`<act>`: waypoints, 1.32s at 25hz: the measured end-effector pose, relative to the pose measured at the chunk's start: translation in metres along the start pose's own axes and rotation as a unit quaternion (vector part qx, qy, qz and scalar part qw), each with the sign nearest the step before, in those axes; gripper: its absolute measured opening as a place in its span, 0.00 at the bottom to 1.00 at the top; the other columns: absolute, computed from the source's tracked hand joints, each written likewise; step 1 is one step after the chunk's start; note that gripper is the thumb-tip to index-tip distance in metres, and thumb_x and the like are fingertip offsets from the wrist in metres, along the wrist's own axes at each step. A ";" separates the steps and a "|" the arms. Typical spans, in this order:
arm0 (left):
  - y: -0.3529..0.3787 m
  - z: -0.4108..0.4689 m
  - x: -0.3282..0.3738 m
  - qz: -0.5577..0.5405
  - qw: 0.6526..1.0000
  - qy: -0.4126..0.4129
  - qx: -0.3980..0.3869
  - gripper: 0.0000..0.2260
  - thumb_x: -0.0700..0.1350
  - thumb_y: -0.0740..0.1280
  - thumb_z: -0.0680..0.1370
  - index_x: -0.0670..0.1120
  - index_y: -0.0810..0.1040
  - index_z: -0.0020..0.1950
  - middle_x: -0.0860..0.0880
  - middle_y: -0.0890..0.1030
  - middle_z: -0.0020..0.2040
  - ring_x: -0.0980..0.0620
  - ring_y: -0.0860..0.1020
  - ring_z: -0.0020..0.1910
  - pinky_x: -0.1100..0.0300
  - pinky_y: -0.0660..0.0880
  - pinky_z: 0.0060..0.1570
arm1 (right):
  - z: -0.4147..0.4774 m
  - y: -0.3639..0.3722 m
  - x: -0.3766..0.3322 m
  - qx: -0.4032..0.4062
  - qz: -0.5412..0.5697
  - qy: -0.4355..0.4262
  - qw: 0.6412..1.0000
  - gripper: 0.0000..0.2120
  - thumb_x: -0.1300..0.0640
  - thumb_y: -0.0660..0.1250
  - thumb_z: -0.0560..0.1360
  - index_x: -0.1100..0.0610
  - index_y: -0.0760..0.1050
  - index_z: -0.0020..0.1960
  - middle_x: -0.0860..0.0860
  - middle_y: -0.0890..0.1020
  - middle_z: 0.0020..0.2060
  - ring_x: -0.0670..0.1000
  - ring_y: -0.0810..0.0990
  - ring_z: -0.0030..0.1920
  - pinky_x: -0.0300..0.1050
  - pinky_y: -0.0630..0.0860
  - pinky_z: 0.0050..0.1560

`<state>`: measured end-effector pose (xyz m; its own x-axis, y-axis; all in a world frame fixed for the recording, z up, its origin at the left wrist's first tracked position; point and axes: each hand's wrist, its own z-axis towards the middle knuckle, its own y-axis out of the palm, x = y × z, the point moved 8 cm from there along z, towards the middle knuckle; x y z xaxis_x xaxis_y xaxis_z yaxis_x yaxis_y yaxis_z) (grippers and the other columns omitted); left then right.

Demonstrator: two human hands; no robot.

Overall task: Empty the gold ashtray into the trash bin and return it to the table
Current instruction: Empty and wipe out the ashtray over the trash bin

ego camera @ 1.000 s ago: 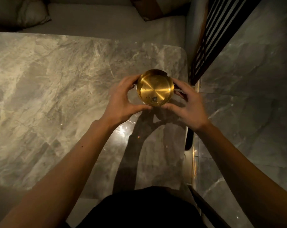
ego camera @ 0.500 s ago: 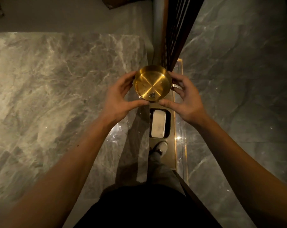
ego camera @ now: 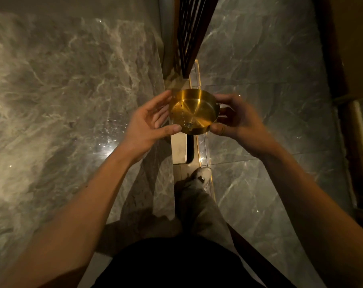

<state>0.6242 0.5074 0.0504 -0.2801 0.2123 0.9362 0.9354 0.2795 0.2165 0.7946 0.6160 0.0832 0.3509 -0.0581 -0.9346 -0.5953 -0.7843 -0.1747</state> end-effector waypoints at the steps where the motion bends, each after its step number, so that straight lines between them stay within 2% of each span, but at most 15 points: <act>1: 0.002 -0.002 -0.003 -0.014 1.000 -0.004 0.013 0.37 0.33 0.73 0.66 0.43 0.66 0.73 0.44 0.73 0.71 0.52 0.72 0.72 0.59 0.70 0.70 | -0.001 -0.002 0.006 0.007 0.010 0.005 1.000 0.37 0.51 0.79 0.65 0.63 0.67 0.66 0.53 0.76 0.60 0.53 0.80 0.56 0.51 0.79 0.56; 3: 0.009 -0.005 -0.010 -0.025 0.999 -0.012 0.028 0.34 0.33 0.73 0.68 0.43 0.66 0.72 0.43 0.73 0.71 0.49 0.72 0.72 0.55 0.70 0.71 | -0.003 -0.006 0.016 0.017 0.022 0.003 1.000 0.42 0.47 0.80 0.62 0.64 0.65 0.66 0.53 0.76 0.59 0.52 0.80 0.54 0.49 0.80 0.53; 5: 0.020 -0.005 -0.018 -0.003 0.999 -0.016 0.046 0.31 0.33 0.72 0.71 0.42 0.66 0.73 0.44 0.73 0.71 0.49 0.72 0.72 0.53 0.69 0.72 | -0.001 -0.011 0.029 0.023 0.032 -0.003 0.999 0.43 0.51 0.81 0.62 0.61 0.63 0.70 0.53 0.74 0.63 0.51 0.80 0.55 0.47 0.80 0.53; 7: 0.033 -0.007 -0.029 0.023 0.997 -0.026 0.063 0.32 0.33 0.72 0.73 0.42 0.65 0.74 0.44 0.71 0.72 0.52 0.72 0.72 0.56 0.70 0.71 | -0.002 -0.012 0.046 0.026 0.048 0.007 0.999 0.47 0.54 0.80 0.62 0.58 0.60 0.75 0.54 0.71 0.68 0.51 0.79 0.61 0.47 0.80 0.56; 9: 0.049 -0.006 -0.044 0.062 0.995 -0.029 0.072 0.37 0.37 0.75 0.71 0.46 0.63 0.76 0.45 0.69 0.73 0.55 0.71 0.72 0.60 0.69 0.71 | -0.004 -0.016 0.067 0.025 0.056 0.015 0.998 0.50 0.48 0.82 0.60 0.57 0.62 0.75 0.56 0.71 0.69 0.54 0.78 0.64 0.51 0.79 0.60; 10: 0.058 -0.002 -0.055 0.074 0.994 -0.036 0.069 0.39 0.39 0.77 0.69 0.48 0.62 0.76 0.46 0.68 0.73 0.56 0.70 0.72 0.61 0.69 0.71 | -0.005 -0.021 0.080 0.021 0.060 0.022 0.998 0.49 0.46 0.82 0.59 0.57 0.64 0.74 0.58 0.71 0.68 0.54 0.78 0.63 0.54 0.79 0.61; 12: 0.070 0.006 -0.076 0.084 0.993 -0.051 0.064 0.41 0.37 0.78 0.67 0.50 0.62 0.75 0.51 0.70 0.71 0.59 0.71 0.71 0.62 0.68 0.71 | -0.009 -0.032 0.106 0.018 0.067 0.041 0.997 0.46 0.48 0.81 0.60 0.57 0.66 0.73 0.59 0.75 0.65 0.55 0.80 0.61 0.58 0.78 0.61; 15: 0.085 0.020 -0.116 0.072 0.990 -0.092 0.080 0.41 0.36 0.78 0.66 0.47 0.64 0.75 0.55 0.73 0.69 0.59 0.72 0.70 0.59 0.68 0.71 | -0.010 -0.050 0.147 0.005 0.087 0.082 0.993 0.45 0.49 0.80 0.61 0.57 0.66 0.73 0.59 0.78 0.62 0.58 0.82 0.58 0.59 0.79 0.60; 18: 0.097 0.029 -0.158 0.056 0.985 -0.118 0.109 0.36 0.32 0.77 0.67 0.46 0.67 0.71 0.50 0.75 0.68 0.54 0.73 0.70 0.54 0.69 0.72 | -0.006 -0.061 0.186 0.004 0.079 0.101 0.992 0.44 0.51 0.81 0.61 0.59 0.67 0.72 0.57 0.76 0.65 0.55 0.79 0.62 0.59 0.77 0.63; 22: 0.103 0.042 -0.212 0.031 0.974 -0.176 0.143 0.37 0.33 0.77 0.68 0.46 0.66 0.73 0.49 0.75 0.69 0.53 0.74 0.70 0.55 0.70 0.71 | 0.007 -0.061 0.241 0.009 0.054 0.117 0.992 0.38 0.51 0.78 0.62 0.56 0.70 0.70 0.52 0.76 0.65 0.50 0.74 0.67 0.57 0.71 0.69; 26: 0.099 0.059 -0.269 0.026 0.957 -0.229 0.176 0.39 0.35 0.77 0.69 0.45 0.63 0.76 0.51 0.76 0.67 0.54 0.74 0.69 0.52 0.69 0.72 | 0.023 -0.053 0.309 0.019 0.085 0.164 0.983 0.36 0.56 0.79 0.64 0.57 0.71 0.69 0.50 0.78 0.63 0.49 0.74 0.67 0.56 0.69 0.71; 30: 0.085 0.077 -0.310 0.034 0.947 -0.245 0.203 0.35 0.33 0.77 0.69 0.48 0.66 0.72 0.47 0.74 0.69 0.52 0.72 0.70 0.52 0.67 0.74 | 0.044 -0.040 0.358 0.017 0.099 0.184 0.978 0.34 0.59 0.78 0.66 0.58 0.70 0.70 0.51 0.78 0.63 0.49 0.75 0.66 0.54 0.69 0.72; 33: 0.073 0.092 -0.352 0.043 0.942 -0.275 0.186 0.33 0.34 0.76 0.70 0.46 0.67 0.71 0.49 0.76 0.66 0.52 0.75 0.67 0.57 0.72 0.68 | 0.063 -0.031 0.398 -0.002 0.089 0.191 0.977 0.33 0.58 0.78 0.67 0.58 0.71 0.69 0.51 0.79 0.63 0.49 0.75 0.66 0.55 0.68 0.72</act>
<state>0.7710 0.5391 -0.2887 -0.3718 0.6744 0.6379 0.8480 0.5263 -0.0621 0.9073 0.6556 -0.3030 0.4870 -0.4201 -0.7657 -0.6686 -0.7435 -0.0173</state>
